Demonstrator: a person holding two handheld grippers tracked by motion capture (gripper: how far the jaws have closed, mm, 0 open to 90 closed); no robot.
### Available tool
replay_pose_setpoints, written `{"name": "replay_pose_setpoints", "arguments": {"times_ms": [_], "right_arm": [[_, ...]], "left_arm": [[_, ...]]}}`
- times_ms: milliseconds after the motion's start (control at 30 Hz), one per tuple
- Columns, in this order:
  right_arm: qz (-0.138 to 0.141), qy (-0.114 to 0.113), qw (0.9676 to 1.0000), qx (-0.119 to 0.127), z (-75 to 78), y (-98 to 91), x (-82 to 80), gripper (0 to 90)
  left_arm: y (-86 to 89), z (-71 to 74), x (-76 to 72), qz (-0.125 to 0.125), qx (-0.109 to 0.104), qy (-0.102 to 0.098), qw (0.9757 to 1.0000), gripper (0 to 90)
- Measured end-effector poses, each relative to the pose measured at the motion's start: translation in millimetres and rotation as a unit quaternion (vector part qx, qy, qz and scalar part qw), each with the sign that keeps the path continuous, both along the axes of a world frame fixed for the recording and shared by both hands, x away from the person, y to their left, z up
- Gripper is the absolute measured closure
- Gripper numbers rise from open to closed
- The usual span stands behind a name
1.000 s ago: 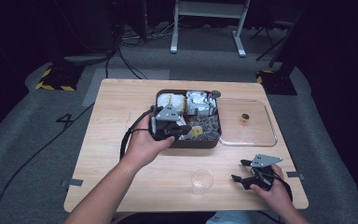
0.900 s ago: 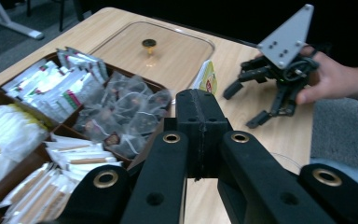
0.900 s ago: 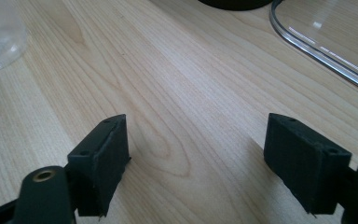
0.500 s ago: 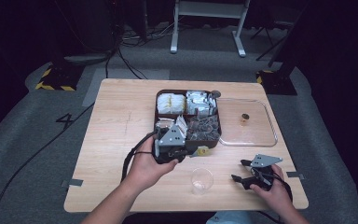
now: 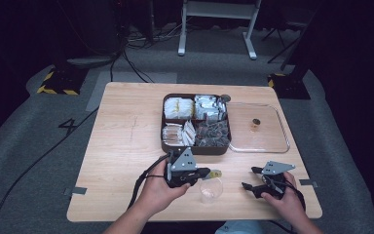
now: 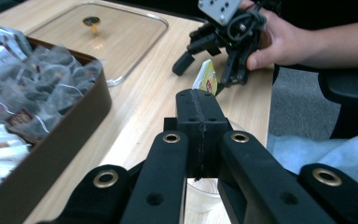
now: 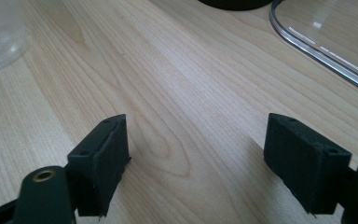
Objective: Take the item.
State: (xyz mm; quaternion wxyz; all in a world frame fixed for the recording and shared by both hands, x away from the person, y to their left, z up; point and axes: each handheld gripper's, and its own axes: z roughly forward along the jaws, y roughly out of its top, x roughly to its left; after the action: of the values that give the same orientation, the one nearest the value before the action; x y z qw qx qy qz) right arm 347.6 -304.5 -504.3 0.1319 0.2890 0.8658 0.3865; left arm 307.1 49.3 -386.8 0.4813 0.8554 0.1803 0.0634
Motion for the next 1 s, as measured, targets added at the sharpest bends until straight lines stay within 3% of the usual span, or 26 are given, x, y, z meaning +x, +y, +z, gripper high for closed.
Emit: {"name": "replay_pose_setpoints", "arguments": {"times_ms": [533,567,600,700,1000], "right_arm": [[0.000,0.000,1.0000,0.000,0.0,0.0,0.0,22.5],[0.000,0.000,1.0000,0.000,0.0,0.1,0.0,22.5],[0.000,0.000,1.0000,0.000,0.0,0.0,0.0,22.5],[0.000,0.000,1.0000,0.000,0.0,0.0,0.0,22.5],[0.000,0.000,1.0000,0.000,0.0,0.0,0.0,22.5]], "left_arm": [[-12.0,-26.7,-9.5,-0.027,-0.005,0.015,0.9995,90.0],[-12.2,-29.7,-9.3,-0.029,-0.011,0.023,0.9993,86.9],[-12.2,-29.7,-9.3,-0.029,-0.011,0.023,0.9993,78.2],[-12.2,-32.1,-10.5,-0.027,-0.015,0.030,0.9991,71.8],[-7.8,-29.6,-8.5,-0.002,-0.025,0.012,0.9996,48.9]]}}
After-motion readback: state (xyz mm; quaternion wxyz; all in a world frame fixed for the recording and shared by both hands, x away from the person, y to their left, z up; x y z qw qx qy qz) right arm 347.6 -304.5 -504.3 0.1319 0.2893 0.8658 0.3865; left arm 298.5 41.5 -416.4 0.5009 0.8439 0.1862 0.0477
